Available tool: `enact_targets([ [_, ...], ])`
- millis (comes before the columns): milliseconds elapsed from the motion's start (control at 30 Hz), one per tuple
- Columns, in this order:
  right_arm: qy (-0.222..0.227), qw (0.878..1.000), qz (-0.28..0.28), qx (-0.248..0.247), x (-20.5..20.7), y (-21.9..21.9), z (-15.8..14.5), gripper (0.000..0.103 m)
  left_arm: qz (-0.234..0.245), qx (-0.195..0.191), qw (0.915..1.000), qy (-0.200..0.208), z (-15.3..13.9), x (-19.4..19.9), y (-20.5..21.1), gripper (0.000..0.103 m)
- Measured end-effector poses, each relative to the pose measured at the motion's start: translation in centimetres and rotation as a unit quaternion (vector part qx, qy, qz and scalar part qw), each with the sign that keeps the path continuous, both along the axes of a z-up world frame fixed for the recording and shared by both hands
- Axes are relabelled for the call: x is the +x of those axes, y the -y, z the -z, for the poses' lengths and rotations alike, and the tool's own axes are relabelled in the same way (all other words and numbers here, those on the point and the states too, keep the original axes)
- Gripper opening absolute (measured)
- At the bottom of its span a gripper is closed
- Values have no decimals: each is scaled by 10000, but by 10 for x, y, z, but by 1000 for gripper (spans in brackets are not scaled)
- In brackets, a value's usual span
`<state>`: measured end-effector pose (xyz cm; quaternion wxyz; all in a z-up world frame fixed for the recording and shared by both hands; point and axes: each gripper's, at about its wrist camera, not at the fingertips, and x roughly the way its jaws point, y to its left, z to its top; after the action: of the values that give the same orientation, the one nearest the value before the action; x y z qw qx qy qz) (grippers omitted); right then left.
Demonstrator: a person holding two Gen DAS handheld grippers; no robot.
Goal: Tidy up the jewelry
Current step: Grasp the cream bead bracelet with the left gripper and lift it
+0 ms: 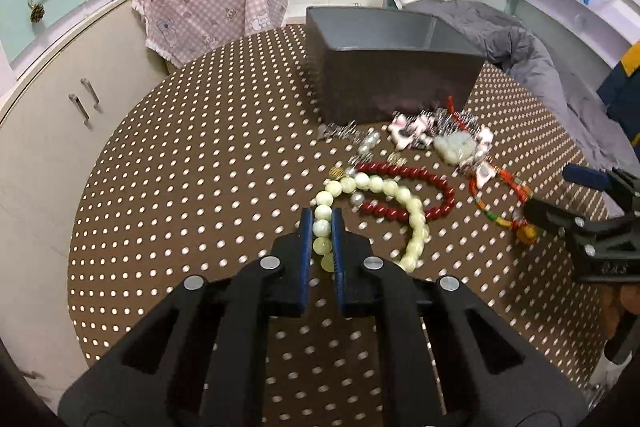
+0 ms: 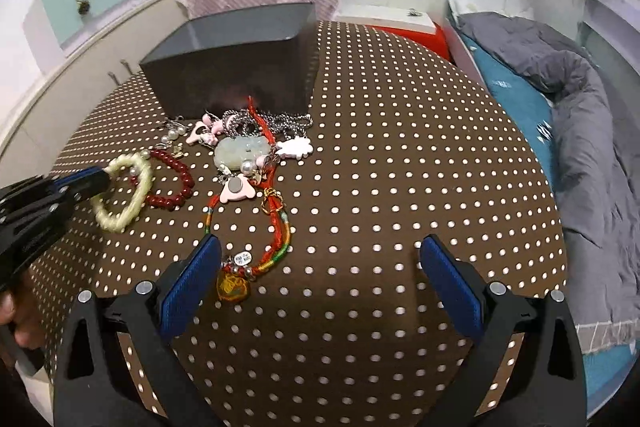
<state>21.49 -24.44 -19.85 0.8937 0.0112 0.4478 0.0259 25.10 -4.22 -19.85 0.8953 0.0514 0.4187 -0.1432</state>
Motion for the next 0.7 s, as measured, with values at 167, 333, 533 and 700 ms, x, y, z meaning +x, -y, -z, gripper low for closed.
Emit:
enact_targets([
  [167, -112, 9990, 97, -420, 13, -13, 11, 96, 10, -102, 9999, -132, 6, 13, -12, 56],
  [333, -55, 9994, -149, -308, 15, -16, 8, 68, 15, -116, 9999, -85, 9, 12, -11, 48],
  [533, -57, 9972, -632, -389, 22, -28, 3, 4, -22, -310, 9995, -39, 7, 9, -17, 9],
  [700, 153, 9952, -953, 126, 10, -21, -16, 3, -117, -525, 9985, 132, -9, -5, -21, 9],
])
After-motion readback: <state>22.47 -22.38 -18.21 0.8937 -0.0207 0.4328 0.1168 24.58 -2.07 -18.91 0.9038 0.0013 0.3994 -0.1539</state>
